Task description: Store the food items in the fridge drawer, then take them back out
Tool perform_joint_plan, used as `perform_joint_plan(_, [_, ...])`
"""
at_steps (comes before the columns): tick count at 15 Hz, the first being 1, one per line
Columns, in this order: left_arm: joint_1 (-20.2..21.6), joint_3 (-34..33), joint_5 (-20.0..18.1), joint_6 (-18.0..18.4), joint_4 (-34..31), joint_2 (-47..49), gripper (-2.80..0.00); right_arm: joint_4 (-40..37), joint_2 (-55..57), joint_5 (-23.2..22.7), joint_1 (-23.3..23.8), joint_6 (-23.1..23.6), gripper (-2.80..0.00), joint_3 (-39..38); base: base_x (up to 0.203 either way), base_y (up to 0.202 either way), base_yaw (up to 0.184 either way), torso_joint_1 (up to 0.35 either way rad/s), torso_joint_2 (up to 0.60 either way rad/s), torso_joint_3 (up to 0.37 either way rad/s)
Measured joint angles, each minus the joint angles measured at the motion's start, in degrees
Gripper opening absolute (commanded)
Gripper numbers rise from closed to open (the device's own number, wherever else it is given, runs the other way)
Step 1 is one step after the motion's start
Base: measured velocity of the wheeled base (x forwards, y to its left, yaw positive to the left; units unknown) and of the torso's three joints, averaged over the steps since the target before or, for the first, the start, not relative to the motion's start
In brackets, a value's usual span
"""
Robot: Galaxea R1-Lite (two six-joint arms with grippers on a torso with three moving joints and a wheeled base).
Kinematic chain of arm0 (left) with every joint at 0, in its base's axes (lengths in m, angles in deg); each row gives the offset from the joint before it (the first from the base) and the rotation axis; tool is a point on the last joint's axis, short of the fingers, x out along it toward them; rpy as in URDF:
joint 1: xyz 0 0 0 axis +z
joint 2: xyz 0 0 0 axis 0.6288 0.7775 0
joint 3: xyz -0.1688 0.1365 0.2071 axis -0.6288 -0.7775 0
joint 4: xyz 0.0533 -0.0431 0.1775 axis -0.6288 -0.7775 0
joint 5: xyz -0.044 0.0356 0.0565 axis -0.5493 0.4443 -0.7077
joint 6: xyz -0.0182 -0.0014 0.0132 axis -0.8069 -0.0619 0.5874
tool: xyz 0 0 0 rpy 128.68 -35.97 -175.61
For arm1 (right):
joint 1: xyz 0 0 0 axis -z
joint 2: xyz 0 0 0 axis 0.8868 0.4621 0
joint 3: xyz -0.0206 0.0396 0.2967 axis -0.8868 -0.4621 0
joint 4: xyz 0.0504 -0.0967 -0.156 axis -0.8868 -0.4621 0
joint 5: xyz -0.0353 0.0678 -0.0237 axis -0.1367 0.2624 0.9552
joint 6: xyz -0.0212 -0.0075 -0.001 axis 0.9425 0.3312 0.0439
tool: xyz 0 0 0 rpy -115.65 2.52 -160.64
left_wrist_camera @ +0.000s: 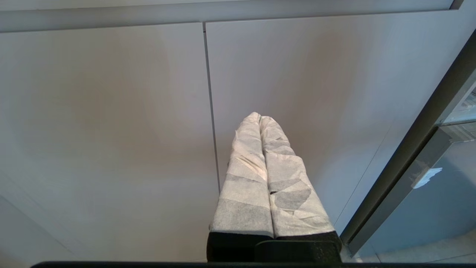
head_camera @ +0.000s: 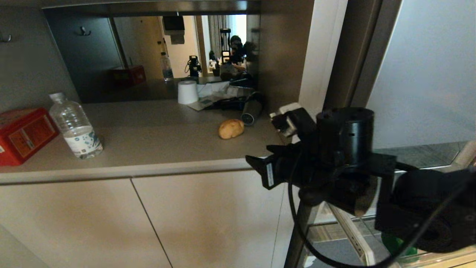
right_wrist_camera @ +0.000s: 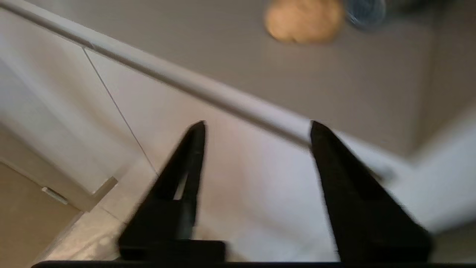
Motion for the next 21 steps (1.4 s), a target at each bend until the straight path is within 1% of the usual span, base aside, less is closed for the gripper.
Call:
perform_joint_plan(3, [0.01,0.00,0.02,-0.02,0.00,0.00,-2.80,2.10,6.87,-0.30,-0.03,2.23,0.00,7.85,0.000,0.000,0.000,0.000,0.00,0.000])
perform_joint_plan(6, [0.01,0.00,0.02,0.00,0.01,0.00,-2.80,5.24,14.15,0.34,1.13,4.57,0.00,17.02,0.000,0.000,0.000,0.000,0.00,0.000])
perform_joint_plan(9, [0.01,0.00,0.02,0.00,0.01,0.00,-2.80,5.88,21.66,3.63,2.54,4.71,0.00,29.44,0.000,0.000,0.000,0.000,0.00,0.000])
perform_joint_plan(11, [0.01,0.00,0.02,-0.01,0.00,0.00,-2.80,5.68,26.79,5.92,3.34,4.98,0.00,39.23,0.000,0.000,0.000,0.000,0.00,0.000])
perform_joint_plan(13, [0.01,0.00,0.01,0.00,0.02,0.00,-2.80,4.49,31.99,7.27,4.37,5.68,0.00,47.20,0.000,0.000,0.000,0.000,0.00,0.000])
perform_joint_plan(15, [0.01,0.00,0.02,0.00,0.00,0.00,-2.80,4.81,35.89,7.63,5.77,7.03,0.00,49.87,0.000,0.000,0.000,0.000,0.00,0.000])
perform_joint_plan(18, [0.01,0.00,0.02,0.00,0.00,0.00,-2.80,11.33,39.02,7.83,7.35,7.66,0.00,50.65,0.000,0.000,0.000,0.000,0.00,0.000])
perform_joint_plan(19, [0.01,0.00,0.02,0.01,0.01,0.00,-2.80,12.33,39.55,7.76,7.59,7.70,0.00,50.69,0.000,0.000,0.000,0.000,0.00,0.000])
perform_joint_plan(21, [0.01,0.00,0.02,0.00,0.00,0.00,-2.80,12.14,40.15,7.02,7.94,8.03,0.00,50.74,0.000,0.000,0.000,0.000,0.00,0.000])
